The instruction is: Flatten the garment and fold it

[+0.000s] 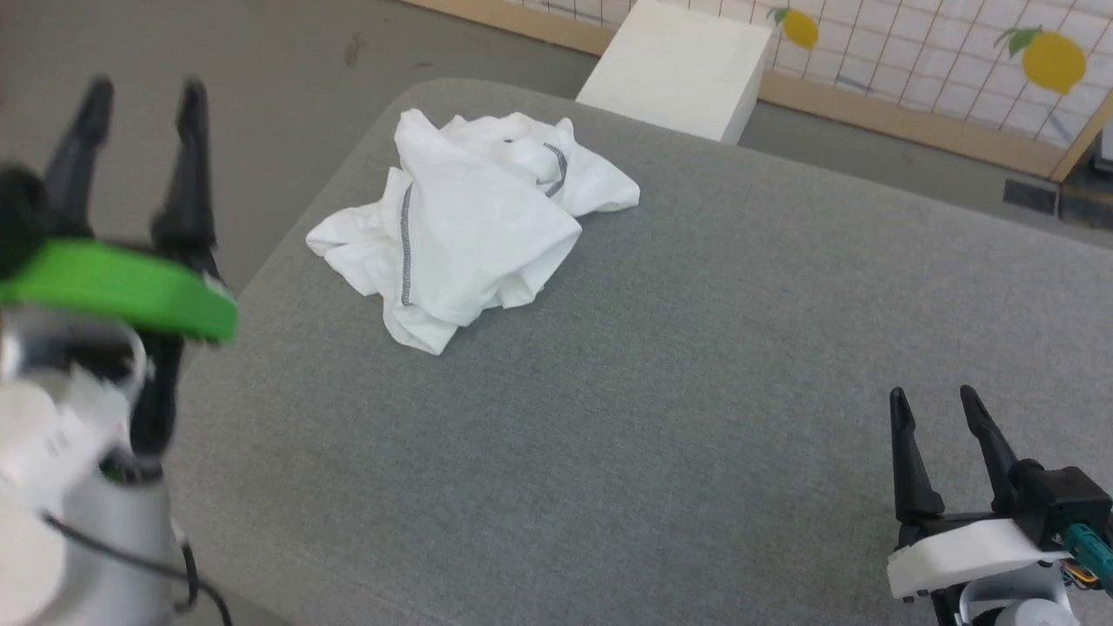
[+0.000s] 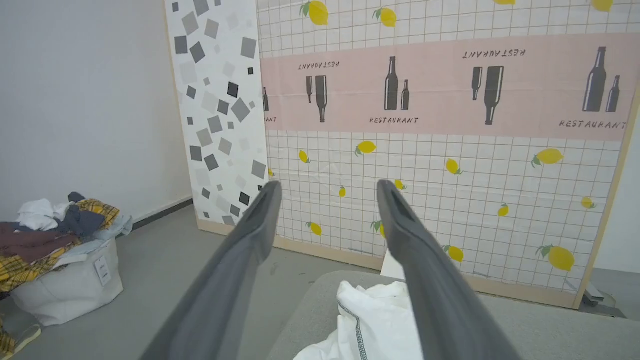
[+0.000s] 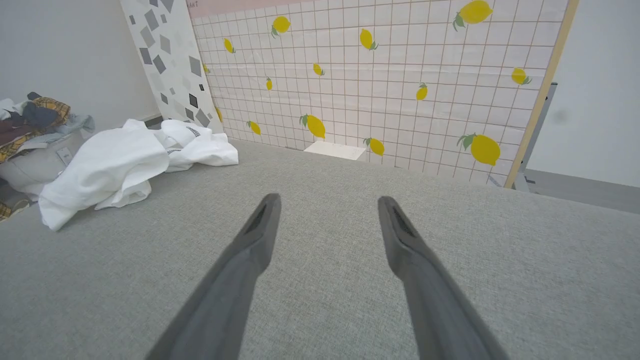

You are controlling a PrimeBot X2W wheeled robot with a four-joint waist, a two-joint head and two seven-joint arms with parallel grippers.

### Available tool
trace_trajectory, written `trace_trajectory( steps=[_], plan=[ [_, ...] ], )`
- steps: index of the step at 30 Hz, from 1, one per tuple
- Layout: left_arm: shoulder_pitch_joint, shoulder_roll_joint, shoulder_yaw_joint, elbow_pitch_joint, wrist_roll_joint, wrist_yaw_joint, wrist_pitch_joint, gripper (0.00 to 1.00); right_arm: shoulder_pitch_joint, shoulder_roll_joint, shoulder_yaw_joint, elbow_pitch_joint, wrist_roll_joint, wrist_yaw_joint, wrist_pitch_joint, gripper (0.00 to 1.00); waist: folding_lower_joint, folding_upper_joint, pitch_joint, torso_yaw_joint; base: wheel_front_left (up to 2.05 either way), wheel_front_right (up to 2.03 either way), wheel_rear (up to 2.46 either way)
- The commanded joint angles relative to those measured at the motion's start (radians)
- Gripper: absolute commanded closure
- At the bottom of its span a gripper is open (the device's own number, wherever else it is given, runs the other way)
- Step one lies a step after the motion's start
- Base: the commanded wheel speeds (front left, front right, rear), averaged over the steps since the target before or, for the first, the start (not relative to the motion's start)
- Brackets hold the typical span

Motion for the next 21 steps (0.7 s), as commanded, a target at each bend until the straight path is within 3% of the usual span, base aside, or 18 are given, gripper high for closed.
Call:
trace_trajectory(
  steps=[1, 10, 16, 21],
  plan=[
    [-0.059, 0.008, -0.006, 0.016, -0.022, -0.006, 0.034, 0.0, -0.008, 0.0, -0.003, -0.007, -0.009, -0.002, -0.006, 0.0, 0.0, 0.0, 0.024, -0.011, 0.0, 0.0, 0.0],
    [-0.35, 0.065, -0.031, 0.209, -0.077, -0.015, 0.22, 0.0, -0.039, 0.0, -0.013, -0.022, -0.047, -0.002, -0.001, 0.0, 0.0, 0.0, 0.098, -0.061, 0.0, 0.0, 0.0],
    [-0.426, 0.102, -0.054, 0.346, -0.078, -0.021, 0.3, 0.0, -0.063, 0.0, -0.017, -0.055, -0.066, -0.002, 0.006, 0.0, 0.0, 0.0, 0.153, -0.113, 0.0, 0.0, 0.0],
    [-0.455, 0.087, -0.056, 0.427, -0.111, -0.014, 0.348, 0.0, -0.08, 0.0, -0.024, -0.106, -0.081, -0.002, 0.011, 0.0, 0.0, 0.0, 0.209, -0.144, 0.0, 0.0, 0.0]
  ],
)
